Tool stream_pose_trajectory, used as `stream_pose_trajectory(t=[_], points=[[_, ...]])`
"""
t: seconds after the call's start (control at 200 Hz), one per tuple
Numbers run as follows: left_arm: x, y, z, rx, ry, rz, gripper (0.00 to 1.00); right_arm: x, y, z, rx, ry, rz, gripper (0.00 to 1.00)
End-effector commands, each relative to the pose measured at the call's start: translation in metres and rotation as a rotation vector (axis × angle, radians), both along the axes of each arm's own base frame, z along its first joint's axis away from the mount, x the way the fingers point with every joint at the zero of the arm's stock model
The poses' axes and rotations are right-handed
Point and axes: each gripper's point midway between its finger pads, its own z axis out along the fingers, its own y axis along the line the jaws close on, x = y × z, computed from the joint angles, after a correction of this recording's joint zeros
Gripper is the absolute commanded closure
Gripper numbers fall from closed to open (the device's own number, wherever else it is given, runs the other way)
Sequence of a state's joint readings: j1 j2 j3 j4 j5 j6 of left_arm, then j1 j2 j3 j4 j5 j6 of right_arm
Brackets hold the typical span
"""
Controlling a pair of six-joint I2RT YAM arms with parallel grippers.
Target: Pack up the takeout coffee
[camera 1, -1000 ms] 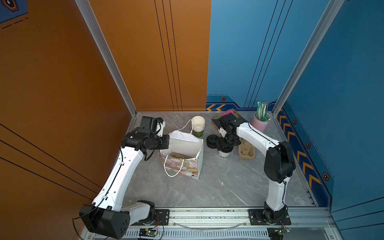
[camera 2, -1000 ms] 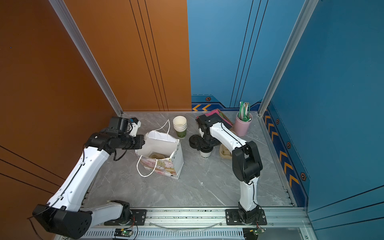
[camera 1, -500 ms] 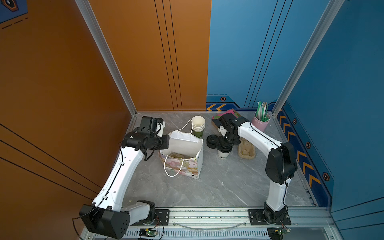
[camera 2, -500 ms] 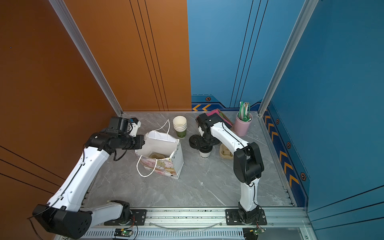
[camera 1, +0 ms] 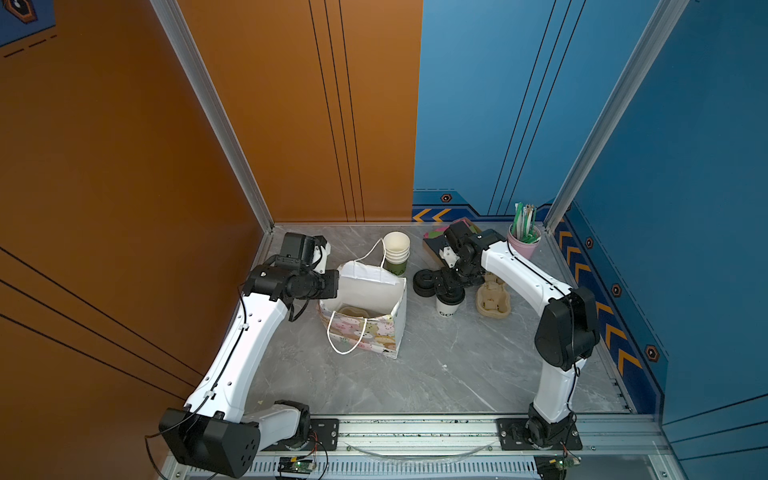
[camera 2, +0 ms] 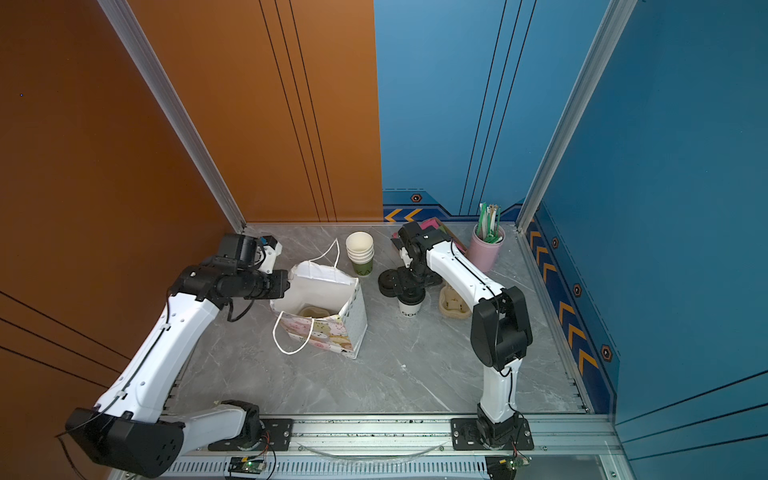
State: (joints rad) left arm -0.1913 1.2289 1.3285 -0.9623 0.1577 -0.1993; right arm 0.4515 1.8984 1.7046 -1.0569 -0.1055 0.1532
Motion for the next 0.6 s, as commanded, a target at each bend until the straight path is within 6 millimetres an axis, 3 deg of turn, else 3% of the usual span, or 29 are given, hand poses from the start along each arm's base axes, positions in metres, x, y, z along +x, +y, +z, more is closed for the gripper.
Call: stream_pose_trajectory(t=[0.0,0.24,0.596], points=[[-0.005,0.000,-0.013,0.027,0.045,-0.018,1.00,-0.001,-0.007,0.016,0.017,-0.014,-0.021,0.00],[-0.005,0.000,-0.013,0.027,0.046,-0.019,1.00,0.003,-0.010,0.032,0.034,-0.055,-0.031,0.00],[-0.004,0.000,-0.012,0.030,0.043,-0.020,1.00,-0.003,-0.019,0.023,0.005,-0.033,-0.039,0.00]])
